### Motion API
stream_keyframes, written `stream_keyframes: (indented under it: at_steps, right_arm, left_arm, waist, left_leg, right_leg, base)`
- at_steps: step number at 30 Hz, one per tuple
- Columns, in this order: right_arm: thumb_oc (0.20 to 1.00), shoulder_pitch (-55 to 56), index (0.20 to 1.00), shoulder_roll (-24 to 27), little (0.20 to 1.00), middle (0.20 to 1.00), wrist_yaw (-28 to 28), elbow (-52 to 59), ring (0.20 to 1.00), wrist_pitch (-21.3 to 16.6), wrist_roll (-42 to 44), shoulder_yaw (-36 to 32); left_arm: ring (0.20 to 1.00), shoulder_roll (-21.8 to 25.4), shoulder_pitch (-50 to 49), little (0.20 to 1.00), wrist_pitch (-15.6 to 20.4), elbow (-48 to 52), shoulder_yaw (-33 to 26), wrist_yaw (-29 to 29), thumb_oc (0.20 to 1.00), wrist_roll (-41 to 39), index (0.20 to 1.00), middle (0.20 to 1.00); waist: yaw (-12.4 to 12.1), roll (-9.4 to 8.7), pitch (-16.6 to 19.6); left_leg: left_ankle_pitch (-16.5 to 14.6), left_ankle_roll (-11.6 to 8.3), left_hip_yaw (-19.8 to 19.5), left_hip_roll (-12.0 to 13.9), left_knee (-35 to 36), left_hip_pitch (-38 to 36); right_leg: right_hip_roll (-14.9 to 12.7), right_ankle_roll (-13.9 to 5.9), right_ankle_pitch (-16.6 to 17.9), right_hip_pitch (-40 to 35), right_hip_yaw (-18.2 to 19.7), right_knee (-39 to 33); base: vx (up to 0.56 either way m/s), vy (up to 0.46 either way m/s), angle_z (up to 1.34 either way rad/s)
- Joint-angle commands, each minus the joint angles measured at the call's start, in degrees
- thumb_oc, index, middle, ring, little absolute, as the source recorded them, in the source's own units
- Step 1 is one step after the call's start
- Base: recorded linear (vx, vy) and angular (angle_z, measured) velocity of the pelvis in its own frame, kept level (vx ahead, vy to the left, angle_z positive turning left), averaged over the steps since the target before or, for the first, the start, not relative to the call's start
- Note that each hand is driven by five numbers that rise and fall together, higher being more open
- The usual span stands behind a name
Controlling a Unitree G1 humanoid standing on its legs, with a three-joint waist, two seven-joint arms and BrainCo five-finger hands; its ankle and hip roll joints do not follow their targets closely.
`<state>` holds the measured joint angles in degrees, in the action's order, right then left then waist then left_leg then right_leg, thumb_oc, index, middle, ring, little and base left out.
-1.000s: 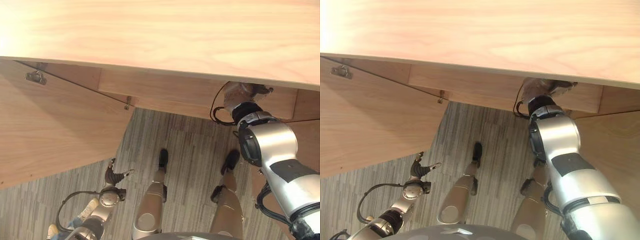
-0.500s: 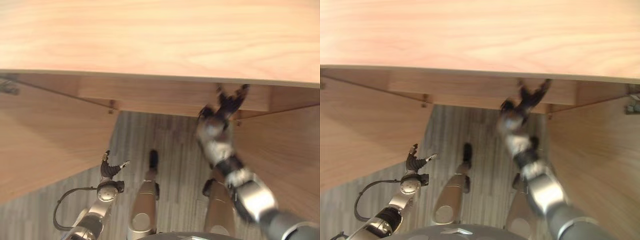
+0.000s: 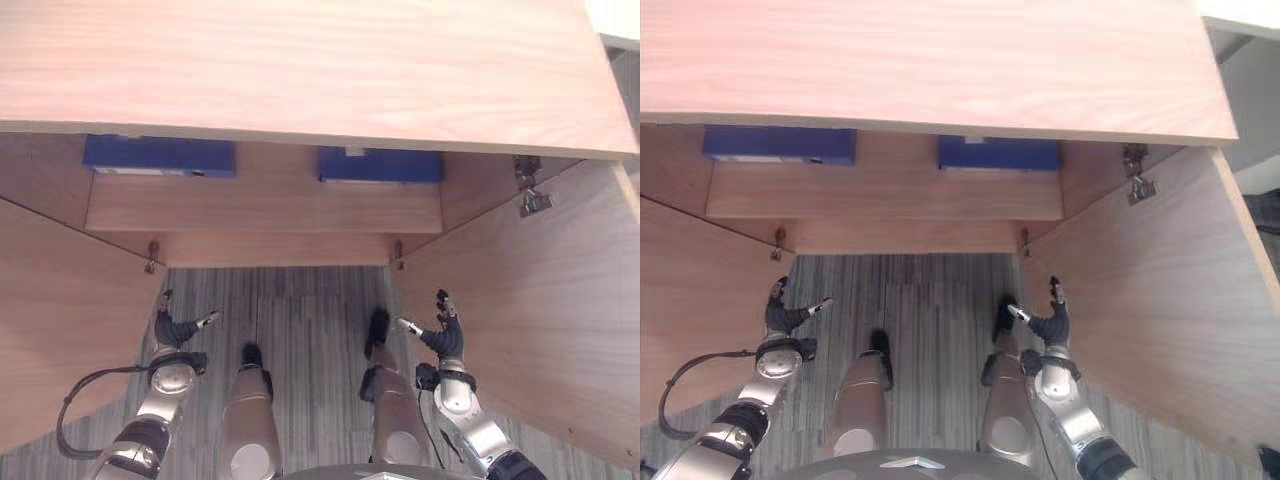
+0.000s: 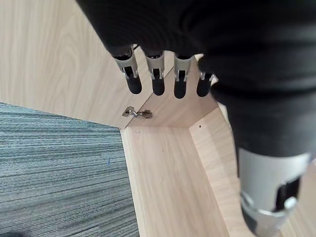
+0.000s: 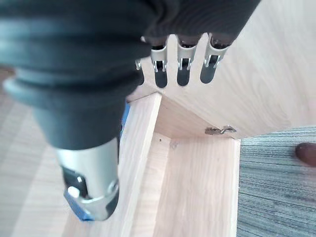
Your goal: Put the empty folder in the office cabinet
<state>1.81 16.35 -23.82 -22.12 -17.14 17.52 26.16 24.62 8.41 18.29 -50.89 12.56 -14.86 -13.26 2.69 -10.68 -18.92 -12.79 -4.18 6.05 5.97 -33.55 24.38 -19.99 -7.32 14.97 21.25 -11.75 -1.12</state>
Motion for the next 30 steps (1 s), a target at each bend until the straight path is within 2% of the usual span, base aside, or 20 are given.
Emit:
stream_keyframes:
  at_steps: [1,5,6,11,12,14,17,18,19,20,22,24,27,28,29,30]
  right_arm:
    - [1.0,-7.57,1.0,5.23,1.0,1.0,11.0,3.59,1.0,-0.61,4.59,-0.56]
    - [1.0,-5.58,1.0,6.49,1.0,1.0,13.58,4.7,1.0,0.22,6.04,-1.2]
    - [1.0,-3.14,1.0,8.1,1.0,1.0,16.36,6.1,1.0,1.12,7.5,-2.04]
    - [1.0,1.03,1.0,9.01,1.0,1.0,18.52,7.44,1.0,2.44,9.29,-4.45]
    - [1.0,4.98,1.0,9.3,1.0,1.0,19.28,10.81,1.0,3.49,9.53,-6.84]
    - [1.0,6.6,1.0,9.08,1.0,1.0,19.49,11.65,1.0,3.44,10.2,-7.82]
    - [1.0,6.6,1.0,9.08,1.0,1.0,19.49,11.65,1.0,3.44,10.2,-7.82]
    - [1.0,9.47,1.0,9.2,1.0,1.0,18.68,13.51,1.0,3.37,10.01,-10.52]
    - [1.0,9.47,1.0,9.2,1.0,1.0,18.68,13.51,1.0,3.37,10.01,-10.52]
    - [1.0,13.94,1.0,7.39,1.0,1.0,16.88,16.43,1.0,3.06,9.66,-15.06]
    - [1.0,16.09,1.0,5.27,1.0,1.0,13.84,17.09,1.0,2.84,8.11,-18.48]
    - [1.0,16.29,1.0,4.44,1.0,1.0,10.63,17.24,1.0,2.41,3.26,-20.68]
    - [1.0,15.92,1.0,3.12,1.0,1.0,5.83,17.12,1.0,1.62,-3.54,-23.88]
    - [1.0,15.92,1.0,3.12,1.0,1.0,5.83,17.12,1.0,1.62,-3.54,-23.88]
    - [1.0,15.55,1.0,2.62,1.0,1.0,4.41,16.7,1.0,1.62,-4.66,-24.69]
    - [1.0,15.8,1.0,2.4,1.0,1.0,2.7,16.94,1.0,1.43,-6.84,-26.37]
  left_arm:
    - [1.0,3.31,-0.45,1.0,2.49,1.8,-0.16,3.79,1.0,-0.08,1.0,1.0]
    - [1.0,4.03,-0.49,1.0,2.12,1.35,-0.99,5.54,1.0,-0.58,1.0,1.0]
    - [1.0,4.73,-0.76,1.0,1.97,1.28,-1.44,7.07,1.0,-0.93,1.0,1.0]
    - [1.0,5.06,-2.09,1.0,1.71,1.13,-2.18,9.38,1.0,-1.19,1.0,1.0]
    - [1.0,4.89,-3.99,1.0,1.36,1.61,-3.06,10.25,1.0,-1.85,1.0,1.0]
    - [1.0,4.77,-4.54,1.0,1.25,1.63,-3.24,10.46,1.0,-1.79,1.0,1.0]
    - [1.0,4.77,-4.54,1.0,1.25,1.63,-3.24,10.46,1.0,-1.79,1.0,1.0]
    - [1.0,3.95,-7.12,1.0,1.0,2.13,-4.29,11.0,1.0,-2.92,1.0,1.0]
    - [1.0,3.95,-7.12,1.0,1.0,2.13,-4.29,11.0,1.0,-2.92,1.0,1.0]
    - [1.0,3.55,-11.39,1.0,0.32,1.94,-6.7,11.48,1.0,-4.2,1.0,1.0]
    - [1.0,2.9,-14.53,1.0,-0.37,0.06,-8.55,11.81,1.0,-3.81,1.0,1.0]
    - [1.0,2.06,-15.67,1.0,-0.6,-2.21,-9.94,11.44,1.0,-3.48,1.0,1.0]
    - [1.0,0.49,-16.72,1.0,-0.54,-4.05,-11.04,10.81,1.0,-3.28,1.0,1.0]
    - [1.0,0.49,-16.72,1.0,-0.54,-4.05,-11.04,10.81,1.0,-3.28,1.0,1.0]
    - [1.0,-0.1,-16.58,1.0,-0.59,-4.96,-11.08,10.67,1.0,-3.0,1.0,1.0]
    - [1.0,-0.7,-17.34,1.0,-0.67,-5.29,-11.28,10.49,1.0,-2.26,1.0,1.0]
  waist:
    - [-2.62,2.44,-1.85]
    - [-1.68,1.46,-1.31]
    - [-0.72,1.1,-0.28]
    - [0.32,1.47,1.36]
    - [2.28,2.14,1.77]
    - [3.11,2.37,1.94]
    - [3.11,2.37,1.94]
    - [4.05,4.47,2.77]
    - [4.05,4.47,2.77]
    - [3.41,6.13,5.48]
    - [1.97,6.94,7.95]
    - [1.09,7.38,9.53]
    - [-0.1,7.1,11.53]
    - [-0.1,7.1,11.53]
    - [-0.48,7.02,12.37]
    - [-0.8,7.05,13.34]
  left_leg:
    - [-6.23,-2.84,-0.29,1.45,7.74,-12.05]
    - [-5.93,-2.15,-0.13,0.27,7.76,-12.65]
    - [-5.46,-1.63,0.58,-0.53,8.94,-14.25]
    - [-5.24,-0.92,2.09,-1.11,10.5,-16.88]
    - [-4.28,0.24,3.65,-1.59,12.62,-18.99]
    - [-3.09,0.87,4.47,-2.36,13.97,-19.61]
    - [-3.09,0.87,4.47,-2.36,13.97,-19.61]
    - [0.34,2.03,7.96,-2.24,19.73,-21.87]
    - [0.34,2.03,7.96,-2.24,19.73,-21.87]
    - [5.28,2.78,12.17,-2.79,26.66,-22.98]
    - [7.67,3.35,15.14,-2.15,28.66,-22.15]
    - [9.36,3.34,17.22,-1.51,29.57,-21.52]
    - [10.72,3.02,19.35,-1.35,30.47,-20.86]
    - [10.72,3.02,19.35,-1.35,30.47,-20.86]
    - [11.05,2.8,19.78,-1.17,30.7,-20.57]
    - [11.92,2.09,20.16,-0.45,30.9,-20.4]
  right_leg:
    - [-4.82,-7.56,6.28,2.39,1.94,-3.88]
    - [-5.65,-7.68,6.9,1.62,1.75,-3.88]
    - [-5.95,-7.68,7.74,0.91,1.29,-3.88]
    - [-5.66,-7.68,8.74,-0.18,0.57,-3.88]
    - [-5.11,-7.68,10.26,-0.78,0.6,-3.52]
    - [-5.19,-7.68,9.62,-1.18,0.52,-2.71]
    - [-5.19,-7.68,9.62,-1.18,0.52,-2.71]
    - [-2.68,-7.02,5.84,-2.44,0.89,2.81]
    - [-2.68,-7.02,5.84,-2.44,0.89,2.81]
    - [0.62,-5.78,-0.46,-6.68,1.39,9.56]
    - [2.16,-4.55,-4.9,-10.64,0.56,13.88]
    - [2.71,-4.33,-6.17,-13.04,-0.25,15.58]
    - [3.09,-4.61,-5.8,-16.52,-1.12,13.48]
    - [3.09,-4.61,-5.8,-16.52,-1.12,13.48]
    - [3.44,-4.65,-6.78,-18.04,-1.43,11.79]
    - [4.65,-4.32,-9.53,-19.63,-0.98,7.57]
  base:
    - [-0.05,0.09,-0.13]
    - [-0.04,0.084,-0.07]
    - [0.0,0.128,0.18]
    - [0.04,0.108,0.01]
    - [0.04,0.128,-0.26]
    - [-0.01,0.143,-0.23]
    - [-0.04,0.102,-0.33]
    - [-0.1,0.227,-0.9]
    - [-0.27,0.371,-0.87]
    - [-0.2,0.166,-1.11]
    - [-0.18,0.113,-2.22]
    - [-0.1,-0.003,-0.68]
    - [-0.05,-0.077,-0.54]
    - [-0.03,-0.086,-0.29]
    - [-0.02,-0.111,-0.2]
    - [-0.02,-0.113,-0.26]
